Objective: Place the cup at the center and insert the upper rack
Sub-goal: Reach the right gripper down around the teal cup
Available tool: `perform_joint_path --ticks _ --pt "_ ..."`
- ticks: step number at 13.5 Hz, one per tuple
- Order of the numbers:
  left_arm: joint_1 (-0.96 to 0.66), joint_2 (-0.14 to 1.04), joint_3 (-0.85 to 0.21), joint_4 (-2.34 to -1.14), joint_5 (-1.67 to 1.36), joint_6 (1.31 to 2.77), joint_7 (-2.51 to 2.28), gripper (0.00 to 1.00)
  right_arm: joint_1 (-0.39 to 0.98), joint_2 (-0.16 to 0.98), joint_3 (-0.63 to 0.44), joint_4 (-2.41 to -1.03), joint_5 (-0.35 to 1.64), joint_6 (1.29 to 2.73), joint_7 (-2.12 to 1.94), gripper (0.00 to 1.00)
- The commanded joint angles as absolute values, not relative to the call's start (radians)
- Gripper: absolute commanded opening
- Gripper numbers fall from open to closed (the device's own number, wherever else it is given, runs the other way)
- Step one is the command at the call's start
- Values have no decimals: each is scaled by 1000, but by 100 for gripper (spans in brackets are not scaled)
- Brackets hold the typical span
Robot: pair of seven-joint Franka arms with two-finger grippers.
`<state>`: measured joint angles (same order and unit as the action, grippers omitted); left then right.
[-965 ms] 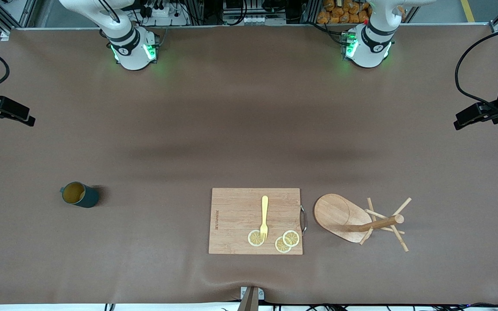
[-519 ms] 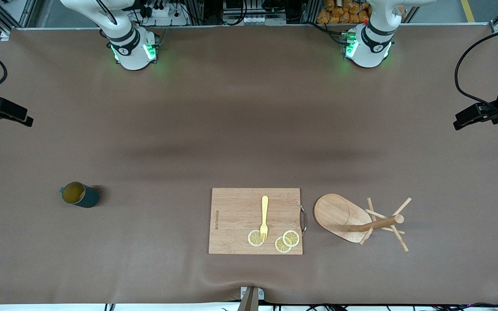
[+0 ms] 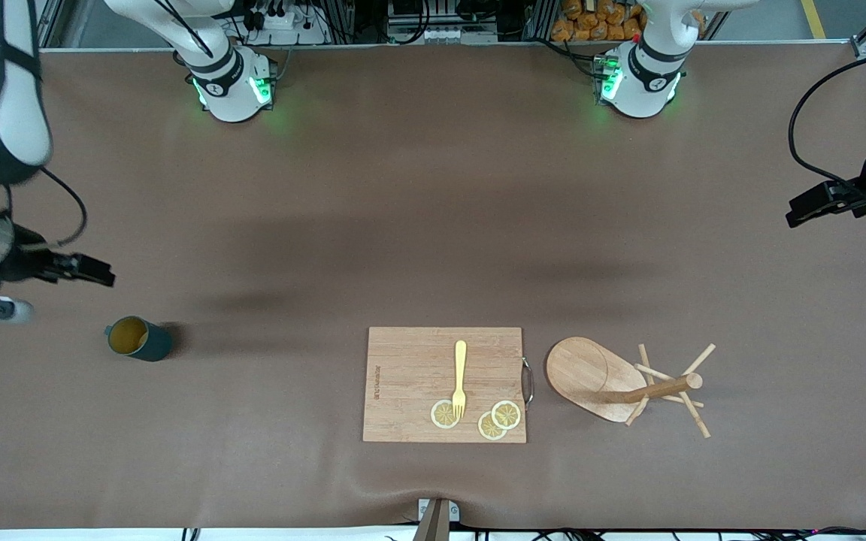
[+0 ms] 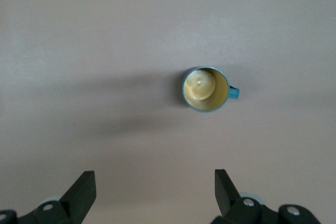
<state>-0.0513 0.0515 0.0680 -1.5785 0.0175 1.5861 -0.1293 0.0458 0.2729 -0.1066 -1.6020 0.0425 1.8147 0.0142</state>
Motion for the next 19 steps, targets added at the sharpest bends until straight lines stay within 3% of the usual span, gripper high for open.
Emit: perform_joint_path --ticks 1,5,10,19 --pt "-40 60 63 -1572 37 1589 -101 100 37 365 -97 -1594 37 1893 9 100" --pt "-35 84 64 -1568 21 1594 -91 100 25 455 -98 -1679 35 2087 -50 100" --pt "-11 77 69 -1549 18 1582 -95 100 18 541 -98 -1686 32 2206 -98 100" --pt "2 68 72 -1548 -5 1575 -204 100 -1 592 -98 -1687 34 2223 -123 100"
